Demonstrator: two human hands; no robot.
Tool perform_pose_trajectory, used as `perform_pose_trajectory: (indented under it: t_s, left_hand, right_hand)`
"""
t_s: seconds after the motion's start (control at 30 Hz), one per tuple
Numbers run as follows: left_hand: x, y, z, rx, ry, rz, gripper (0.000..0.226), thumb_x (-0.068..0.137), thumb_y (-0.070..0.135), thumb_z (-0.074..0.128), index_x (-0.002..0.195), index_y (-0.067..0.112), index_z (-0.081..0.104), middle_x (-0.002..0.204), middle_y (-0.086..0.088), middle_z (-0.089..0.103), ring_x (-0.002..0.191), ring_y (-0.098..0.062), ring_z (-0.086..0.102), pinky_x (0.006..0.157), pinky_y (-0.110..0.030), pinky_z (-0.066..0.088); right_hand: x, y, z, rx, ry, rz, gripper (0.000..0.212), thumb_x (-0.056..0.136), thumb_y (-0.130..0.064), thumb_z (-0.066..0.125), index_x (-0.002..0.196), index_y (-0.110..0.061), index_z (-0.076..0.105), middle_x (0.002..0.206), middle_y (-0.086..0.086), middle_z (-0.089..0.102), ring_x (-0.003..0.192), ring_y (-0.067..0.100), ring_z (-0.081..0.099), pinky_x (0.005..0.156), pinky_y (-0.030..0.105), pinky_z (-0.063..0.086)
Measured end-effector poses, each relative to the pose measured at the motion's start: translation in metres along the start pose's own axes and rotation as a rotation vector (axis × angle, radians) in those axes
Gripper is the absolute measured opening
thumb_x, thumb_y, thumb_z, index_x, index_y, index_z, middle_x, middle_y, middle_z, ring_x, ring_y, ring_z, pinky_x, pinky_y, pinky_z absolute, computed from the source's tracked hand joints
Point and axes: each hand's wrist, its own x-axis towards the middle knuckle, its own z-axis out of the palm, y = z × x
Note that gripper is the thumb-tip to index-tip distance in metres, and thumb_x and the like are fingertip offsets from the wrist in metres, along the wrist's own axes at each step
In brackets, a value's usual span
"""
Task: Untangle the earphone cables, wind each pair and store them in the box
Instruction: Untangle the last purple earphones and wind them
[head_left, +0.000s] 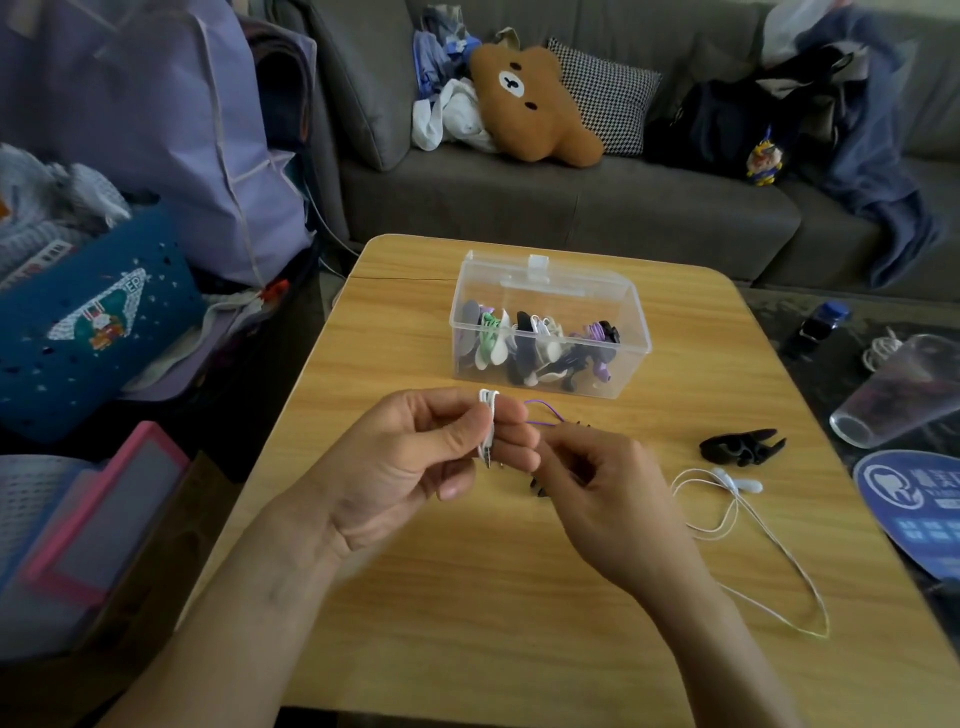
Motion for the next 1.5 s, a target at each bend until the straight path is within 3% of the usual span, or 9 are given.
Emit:
perform_pose_trajectory:
  t_s: [0.13, 0.27, 0.4, 0.5, 0.63, 0.73, 0.97, 1.27, 1.5]
  left_hand:
    - [0.003, -0.003, 0.002, 0.010, 0.076, -0.006, 0.020, 0.082, 0.021, 0.062, 0.085, 0.008, 0.076, 0.083, -0.015, 0.072, 0.069, -0.018, 0.070, 0.036, -0.014, 0.027]
    - [0.005, -0.001, 0.003, -0.027, 0.166, -0.031, 0.022, 0.088, 0.018, 0.053, 0.091, -0.001, 0.065, 0.080, -0.015, 0.070, 0.063, -0.015, 0.067, 0.034, -0.015, 0.024]
    - [0.009, -0.004, 0.002, -0.076, 0.342, 0.012, 0.018, 0.094, 0.010, 0.051, 0.098, -0.002, 0.063, 0.091, -0.017, 0.075, 0.081, -0.022, 0.075, 0.035, -0.015, 0.026]
    - [0.010, -0.009, -0.001, 0.219, 0.389, 0.101, 0.015, 0.098, -0.002, 0.050, 0.103, 0.001, 0.065, 0.100, -0.009, 0.076, 0.098, -0.021, 0.073, 0.042, -0.014, 0.033]
    - [0.010, -0.021, -0.006, 0.719, 0.247, 0.166, 0.028, 0.096, -0.007, 0.050, 0.100, 0.014, 0.070, 0.103, 0.006, 0.075, 0.102, -0.005, 0.068, 0.078, -0.012, 0.049]
    - [0.011, -0.027, -0.009, 0.843, 0.034, 0.101, 0.022, 0.098, 0.004, 0.049, 0.100, 0.015, 0.068, 0.097, 0.003, 0.071, 0.097, -0.010, 0.066, 0.085, -0.024, 0.050]
    - [0.003, -0.015, 0.007, 0.543, -0.122, -0.133, 0.028, 0.090, 0.026, 0.048, 0.080, 0.006, 0.063, 0.073, -0.004, 0.061, 0.063, -0.011, 0.050, 0.058, -0.018, 0.038]
    - [0.006, -0.003, 0.004, 0.354, 0.075, -0.071, 0.032, 0.081, 0.020, 0.043, 0.050, 0.021, 0.038, 0.050, 0.002, 0.027, 0.049, -0.011, 0.023, 0.044, -0.017, 0.020]
    - [0.010, 0.001, 0.005, -0.256, 0.162, -0.047, 0.028, 0.082, 0.023, 0.051, 0.056, 0.017, 0.046, 0.051, 0.003, 0.030, 0.045, -0.010, 0.022, 0.050, -0.028, 0.013]
  right_hand:
    - [-0.003, -0.003, 0.009, -0.090, -0.063, -0.051, 0.034, 0.096, -0.033, 0.063, 0.064, -0.028, 0.052, 0.050, -0.003, 0.038, 0.052, 0.016, 0.035, 0.049, 0.025, 0.026]
    - [-0.004, -0.001, 0.015, -0.160, -0.122, -0.020, 0.030, 0.096, -0.037, 0.060, 0.071, -0.022, 0.063, 0.047, -0.006, 0.041, 0.053, 0.015, 0.042, 0.051, 0.028, 0.029]
    - [-0.006, 0.002, 0.017, -0.227, -0.198, -0.064, 0.024, 0.096, -0.040, 0.057, 0.081, -0.025, 0.068, 0.048, -0.013, 0.042, 0.053, 0.006, 0.044, 0.055, 0.027, 0.034]
    - [-0.010, -0.003, 0.019, -0.221, -0.293, -0.100, 0.023, 0.099, -0.042, 0.054, 0.092, -0.026, 0.069, 0.052, -0.014, 0.045, 0.055, 0.002, 0.046, 0.053, 0.018, 0.032]
    - [-0.009, -0.012, 0.013, -0.147, -0.307, -0.165, 0.029, 0.099, -0.037, 0.056, 0.072, -0.028, 0.059, 0.049, -0.008, 0.039, 0.054, 0.014, 0.041, 0.052, 0.022, 0.029]
    - [-0.008, -0.016, 0.001, -0.085, -0.254, -0.155, 0.040, 0.097, -0.032, 0.060, 0.059, -0.032, 0.049, 0.051, -0.003, 0.038, 0.053, 0.017, 0.034, 0.050, 0.021, 0.025]
    - [-0.004, -0.011, -0.023, 0.086, -0.065, -0.079, 0.016, 0.085, -0.034, 0.076, 0.070, -0.027, 0.075, 0.059, -0.005, 0.065, 0.051, 0.013, 0.053, 0.051, 0.029, 0.045]
    - [0.003, 0.001, -0.037, 0.149, 0.135, 0.050, 0.011, 0.078, -0.034, 0.080, 0.071, -0.026, 0.075, 0.050, -0.013, 0.059, 0.046, 0.003, 0.046, 0.048, 0.011, 0.033]
    - [0.003, 0.000, -0.031, 0.141, 0.073, 0.046, 0.013, 0.084, -0.031, 0.075, 0.073, -0.025, 0.076, 0.062, -0.012, 0.069, 0.055, -0.001, 0.057, 0.054, 0.012, 0.041]
